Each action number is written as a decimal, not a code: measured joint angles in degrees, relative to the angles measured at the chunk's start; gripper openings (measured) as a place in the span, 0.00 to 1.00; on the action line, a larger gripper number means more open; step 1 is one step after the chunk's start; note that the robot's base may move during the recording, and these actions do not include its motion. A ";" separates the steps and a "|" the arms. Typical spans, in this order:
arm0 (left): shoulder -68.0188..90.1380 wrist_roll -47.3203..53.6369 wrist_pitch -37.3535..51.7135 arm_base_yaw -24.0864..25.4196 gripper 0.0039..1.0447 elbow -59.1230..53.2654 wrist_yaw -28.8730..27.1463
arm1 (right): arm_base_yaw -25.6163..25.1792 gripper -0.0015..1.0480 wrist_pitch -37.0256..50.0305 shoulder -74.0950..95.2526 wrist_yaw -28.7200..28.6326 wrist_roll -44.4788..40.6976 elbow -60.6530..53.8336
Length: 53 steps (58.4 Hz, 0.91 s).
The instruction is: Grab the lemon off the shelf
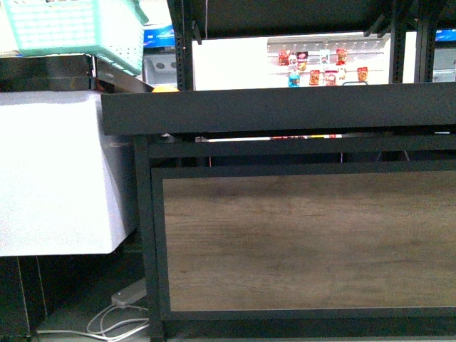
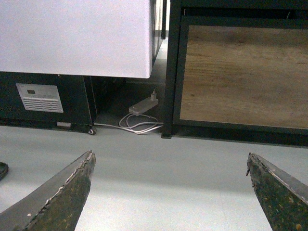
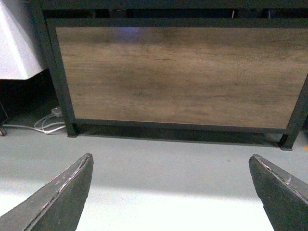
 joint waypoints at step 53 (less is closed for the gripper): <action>0.00 0.00 0.00 0.00 0.92 0.00 0.04 | 0.00 0.93 0.00 0.00 0.00 0.00 0.00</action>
